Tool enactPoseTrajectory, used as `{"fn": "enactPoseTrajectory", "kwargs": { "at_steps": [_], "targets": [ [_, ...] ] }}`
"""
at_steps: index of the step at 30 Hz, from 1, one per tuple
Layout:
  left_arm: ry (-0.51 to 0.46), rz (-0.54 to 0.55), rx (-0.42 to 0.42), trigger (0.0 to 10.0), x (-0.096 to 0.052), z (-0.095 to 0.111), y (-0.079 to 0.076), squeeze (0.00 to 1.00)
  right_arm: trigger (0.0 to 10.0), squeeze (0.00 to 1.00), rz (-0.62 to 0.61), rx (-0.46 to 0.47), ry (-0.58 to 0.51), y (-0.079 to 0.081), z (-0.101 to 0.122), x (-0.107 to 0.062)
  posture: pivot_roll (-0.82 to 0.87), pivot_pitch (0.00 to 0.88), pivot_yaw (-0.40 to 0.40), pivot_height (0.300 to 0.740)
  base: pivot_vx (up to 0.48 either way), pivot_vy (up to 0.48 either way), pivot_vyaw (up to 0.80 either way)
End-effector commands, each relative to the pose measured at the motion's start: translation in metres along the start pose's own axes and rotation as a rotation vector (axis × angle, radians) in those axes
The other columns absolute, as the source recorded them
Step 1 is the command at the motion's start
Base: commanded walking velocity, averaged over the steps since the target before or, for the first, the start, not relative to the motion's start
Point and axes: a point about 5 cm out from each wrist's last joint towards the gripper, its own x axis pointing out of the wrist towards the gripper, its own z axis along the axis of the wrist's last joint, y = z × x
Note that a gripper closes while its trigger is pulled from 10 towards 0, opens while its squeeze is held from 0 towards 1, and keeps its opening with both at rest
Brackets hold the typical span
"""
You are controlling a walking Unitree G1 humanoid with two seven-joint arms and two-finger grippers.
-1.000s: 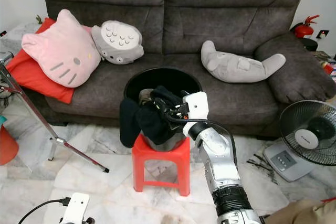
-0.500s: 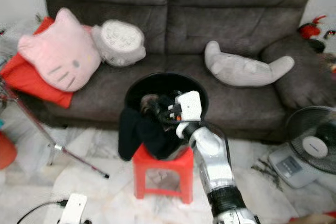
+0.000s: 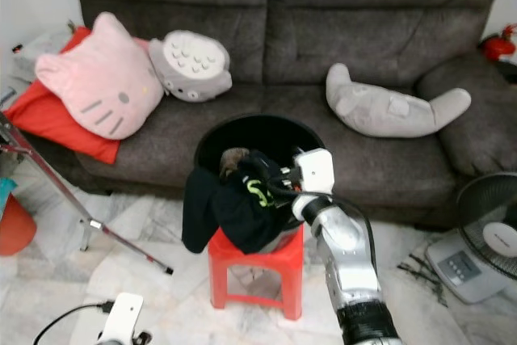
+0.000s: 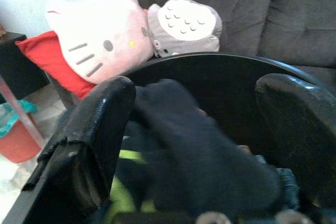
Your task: Hang hanger
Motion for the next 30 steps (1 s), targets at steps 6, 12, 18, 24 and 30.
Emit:
{"fn": "enactPoseTrajectory", "kwargs": {
  "at_steps": [6,12,18,24,30],
  "targets": [
    [0.016,0.007,0.005,10.0,-0.001,-0.005,0.002,0.00,10.0,0.00,-0.049,0.007,0.058,-0.005,-0.001,0.004,-0.08,0.000,0.027,0.740,0.000,0.000,0.00],
    [0.016,0.008,0.004,10.0,-0.001,-0.005,0.002,0.00,10.0,0.00,-0.043,0.016,0.082,-0.005,-0.003,0.007,-0.07,0.000,0.023,0.740,0.000,0.000,0.00],
    [0.018,0.009,0.006,10.0,-0.001,-0.005,0.002,0.00,10.0,0.00,-0.094,0.089,0.164,-0.008,-0.012,0.009,-0.07,0.000,0.023,0.740,0.000,0.000,0.00],
    [0.017,0.010,0.005,10.0,-0.001,-0.005,0.002,0.00,10.0,0.00,-0.070,0.149,0.168,-0.007,-0.014,0.010,-0.07,0.000,0.022,0.740,0.000,0.000,0.00],
    [0.018,0.012,0.005,10.0,-0.001,-0.005,0.002,0.00,10.0,0.00,0.027,0.179,0.169,0.003,-0.010,0.014,-0.06,0.000,0.021,0.740,0.000,0.000,0.00]
  ]
}}
